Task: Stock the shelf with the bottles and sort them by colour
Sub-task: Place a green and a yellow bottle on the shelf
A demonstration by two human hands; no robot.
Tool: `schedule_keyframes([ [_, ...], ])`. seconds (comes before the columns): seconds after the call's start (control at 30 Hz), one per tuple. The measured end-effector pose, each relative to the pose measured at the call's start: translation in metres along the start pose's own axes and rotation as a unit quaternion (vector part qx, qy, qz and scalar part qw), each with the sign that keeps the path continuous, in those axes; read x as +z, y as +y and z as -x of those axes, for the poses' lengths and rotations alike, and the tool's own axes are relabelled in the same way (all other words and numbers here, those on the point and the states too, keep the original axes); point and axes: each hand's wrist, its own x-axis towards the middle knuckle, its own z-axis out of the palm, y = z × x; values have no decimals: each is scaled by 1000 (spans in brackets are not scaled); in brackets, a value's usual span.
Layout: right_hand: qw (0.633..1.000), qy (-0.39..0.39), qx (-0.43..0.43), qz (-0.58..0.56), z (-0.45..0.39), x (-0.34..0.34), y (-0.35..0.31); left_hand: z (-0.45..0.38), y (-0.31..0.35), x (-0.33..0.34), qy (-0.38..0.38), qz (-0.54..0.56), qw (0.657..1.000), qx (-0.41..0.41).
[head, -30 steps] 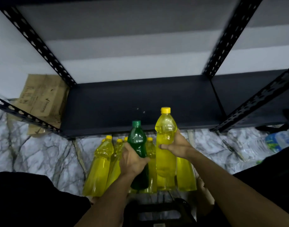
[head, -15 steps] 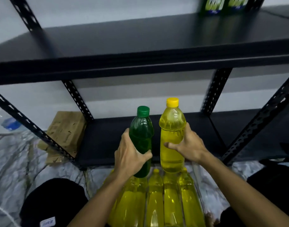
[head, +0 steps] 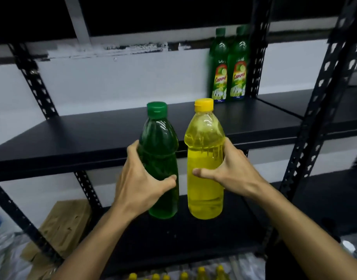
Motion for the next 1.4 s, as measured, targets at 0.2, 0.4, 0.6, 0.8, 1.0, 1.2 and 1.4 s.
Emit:
schedule_keyframes([
  [0.2,997,49,-40,34,-40,-41,-45,-52,44,-28,24,33,999,30],
  [0.4,994,82,-64,11,-83,-67,-72,-98,73,-43,52,44,996,55],
  [0.6,994,89,-61,-7,-120,-75,-73,-137,78,-44,73,52,994,62],
  [0.8,996,76,-56,-5,-141,-73,-69,-165,65,-30,58,36,997,42],
  [1.0,997,72,-40,0,-160,-73,-62,-183,55,-14,39,37,998,21],
  [1.2,995,87,1,43,-179,-72,-52,-206,48,0,15,18,1000,14],
  [1.4,990,104,21,96,-178,-68,-45,-214,35,11,-20,70,997,-11],
])
